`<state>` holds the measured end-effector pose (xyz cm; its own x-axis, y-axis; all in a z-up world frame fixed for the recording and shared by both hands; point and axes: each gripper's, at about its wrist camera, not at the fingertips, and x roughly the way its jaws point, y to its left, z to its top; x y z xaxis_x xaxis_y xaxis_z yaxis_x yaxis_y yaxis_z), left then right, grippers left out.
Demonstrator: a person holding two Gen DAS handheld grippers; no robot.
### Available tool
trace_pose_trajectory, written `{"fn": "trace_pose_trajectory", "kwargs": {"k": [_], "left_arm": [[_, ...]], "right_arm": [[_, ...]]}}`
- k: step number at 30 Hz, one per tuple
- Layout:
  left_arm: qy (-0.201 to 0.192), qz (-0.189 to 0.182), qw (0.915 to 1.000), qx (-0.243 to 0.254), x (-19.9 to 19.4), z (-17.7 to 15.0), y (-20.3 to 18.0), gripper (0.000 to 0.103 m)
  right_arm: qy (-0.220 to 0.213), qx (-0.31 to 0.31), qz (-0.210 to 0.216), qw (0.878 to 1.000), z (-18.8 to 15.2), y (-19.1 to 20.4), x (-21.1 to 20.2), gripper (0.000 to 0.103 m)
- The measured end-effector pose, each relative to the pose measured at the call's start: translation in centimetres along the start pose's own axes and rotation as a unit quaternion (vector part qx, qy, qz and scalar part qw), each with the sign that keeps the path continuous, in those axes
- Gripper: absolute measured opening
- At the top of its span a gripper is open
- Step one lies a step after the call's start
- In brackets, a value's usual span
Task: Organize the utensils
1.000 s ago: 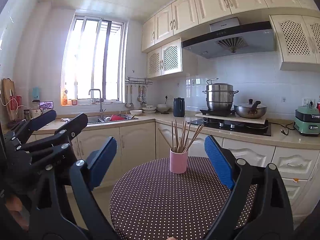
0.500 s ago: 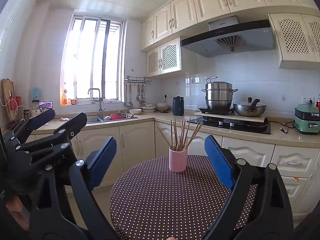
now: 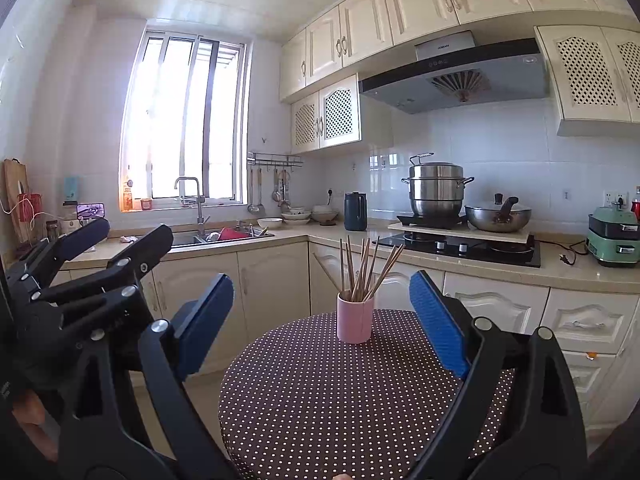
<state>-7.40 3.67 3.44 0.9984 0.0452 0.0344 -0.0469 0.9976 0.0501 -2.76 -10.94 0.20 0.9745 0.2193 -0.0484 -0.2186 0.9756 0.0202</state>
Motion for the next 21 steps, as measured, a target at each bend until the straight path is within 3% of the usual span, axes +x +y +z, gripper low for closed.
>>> {"fn": "trace_pose_trajectory", "kwargs": {"k": [21], "left_arm": [[0.002, 0.001, 1.0000, 0.001, 0.03, -0.14, 0.01, 0.083]], "right_arm": [[0.005, 0.003, 0.000, 1.000, -0.15, -0.04, 0.06, 0.088]]}}
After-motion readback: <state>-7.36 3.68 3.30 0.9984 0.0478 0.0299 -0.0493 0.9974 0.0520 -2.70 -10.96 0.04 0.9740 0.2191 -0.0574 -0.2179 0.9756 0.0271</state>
